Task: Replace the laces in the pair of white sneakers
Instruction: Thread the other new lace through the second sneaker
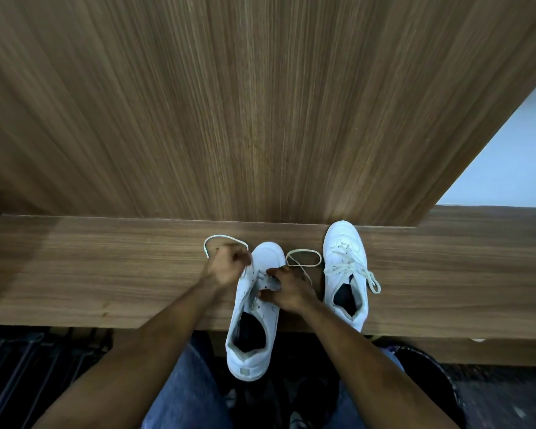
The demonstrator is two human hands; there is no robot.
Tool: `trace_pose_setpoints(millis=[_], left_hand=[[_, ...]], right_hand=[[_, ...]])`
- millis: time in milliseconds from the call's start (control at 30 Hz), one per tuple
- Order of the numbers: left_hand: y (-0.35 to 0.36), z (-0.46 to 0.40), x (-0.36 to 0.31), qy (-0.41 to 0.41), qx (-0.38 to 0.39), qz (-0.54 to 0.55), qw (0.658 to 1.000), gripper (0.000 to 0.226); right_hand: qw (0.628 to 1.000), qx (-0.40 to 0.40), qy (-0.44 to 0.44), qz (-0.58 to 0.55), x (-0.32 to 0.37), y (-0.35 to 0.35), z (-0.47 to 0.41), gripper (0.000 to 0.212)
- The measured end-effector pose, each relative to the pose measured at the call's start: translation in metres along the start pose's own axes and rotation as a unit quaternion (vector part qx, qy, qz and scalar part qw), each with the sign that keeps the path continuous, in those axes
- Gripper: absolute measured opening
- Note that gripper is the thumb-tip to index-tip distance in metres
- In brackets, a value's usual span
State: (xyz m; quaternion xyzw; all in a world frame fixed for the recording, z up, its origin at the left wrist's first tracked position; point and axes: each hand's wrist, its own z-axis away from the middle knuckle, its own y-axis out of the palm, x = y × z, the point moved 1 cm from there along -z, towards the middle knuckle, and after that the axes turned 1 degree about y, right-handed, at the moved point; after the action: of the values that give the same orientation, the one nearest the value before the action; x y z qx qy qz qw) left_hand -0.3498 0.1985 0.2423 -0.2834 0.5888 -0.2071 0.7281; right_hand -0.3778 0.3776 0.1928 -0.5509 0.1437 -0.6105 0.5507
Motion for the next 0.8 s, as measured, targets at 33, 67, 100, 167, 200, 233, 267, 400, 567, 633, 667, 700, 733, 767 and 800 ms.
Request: trace_pose_setpoints(millis=[33, 67, 100, 167, 200, 233, 267, 400, 567, 633, 667, 700, 733, 767, 800], left_hand=[[-0.008, -0.005, -0.010, 0.002, -0.029, 0.102, 0.994, 0.022], [-0.017, -0.011, -0.020, -0.007, -0.063, 0.183, 0.981, 0.027], [-0.028, -0.016, -0.031, -0.014, -0.091, 0.239, 0.967, 0.030], [-0.051, -0.022, -0.052, -0.006, -0.132, 0.285, 0.949, 0.031], [-0.059, -0.025, -0.059, -0.001, -0.141, 0.286, 0.948, 0.029], [-0.065, -0.026, -0.064, 0.001, -0.145, 0.276, 0.950, 0.028], [-0.068, -0.026, -0.066, -0.003, -0.143, 0.264, 0.954, 0.026], [-0.069, -0.020, -0.061, -0.063, -0.131, 0.292, 0.945, 0.022], [-0.077, -0.015, -0.065, -0.097, -0.127, 0.332, 0.930, 0.024], [-0.082, -0.014, -0.067, -0.111, -0.120, 0.336, 0.927, 0.023], [-0.083, -0.014, -0.068, -0.115, -0.115, 0.336, 0.928, 0.023], [-0.083, -0.014, -0.068, -0.118, -0.112, 0.335, 0.928, 0.024], [-0.083, -0.014, -0.067, -0.121, -0.110, 0.336, 0.928, 0.024], [-0.082, -0.014, -0.067, -0.122, -0.109, 0.338, 0.927, 0.025], [-0.082, -0.013, -0.067, -0.122, -0.108, 0.343, 0.925, 0.025]], right_hand=[[1.000, 0.003, 0.003, -0.004, 0.000, -0.001, 0.001, 0.073], [1.000, 0.005, 0.009, -0.007, 0.000, -0.002, 0.001, 0.072], [1.000, 0.007, 0.011, -0.003, -0.001, -0.002, 0.001, 0.067], [0.999, 0.013, 0.004, 0.034, -0.002, -0.002, 0.002, 0.056], [0.999, 0.008, -0.004, 0.050, -0.002, -0.002, 0.002, 0.053], [0.998, -0.003, -0.013, 0.058, -0.002, -0.001, 0.003, 0.052], [0.998, -0.021, -0.021, 0.064, -0.001, 0.000, 0.005, 0.053], [0.986, -0.103, -0.037, 0.126, 0.003, 0.002, 0.015, 0.052], [0.989, -0.092, 0.037, 0.107, 0.001, 0.000, 0.011, 0.030], [0.980, -0.078, 0.043, 0.175, 0.011, -0.010, 0.014, 0.026], [0.974, -0.073, 0.043, 0.208, 0.015, -0.015, 0.014, 0.025], [0.973, -0.062, 0.047, 0.218, 0.018, -0.019, 0.013, 0.027], [0.976, -0.044, 0.058, 0.207, 0.019, -0.022, 0.011, 0.030], [0.982, -0.023, 0.074, 0.173, 0.019, -0.024, 0.008, 0.033], [0.989, -0.011, 0.089, 0.120, 0.019, -0.027, 0.005, 0.033]])
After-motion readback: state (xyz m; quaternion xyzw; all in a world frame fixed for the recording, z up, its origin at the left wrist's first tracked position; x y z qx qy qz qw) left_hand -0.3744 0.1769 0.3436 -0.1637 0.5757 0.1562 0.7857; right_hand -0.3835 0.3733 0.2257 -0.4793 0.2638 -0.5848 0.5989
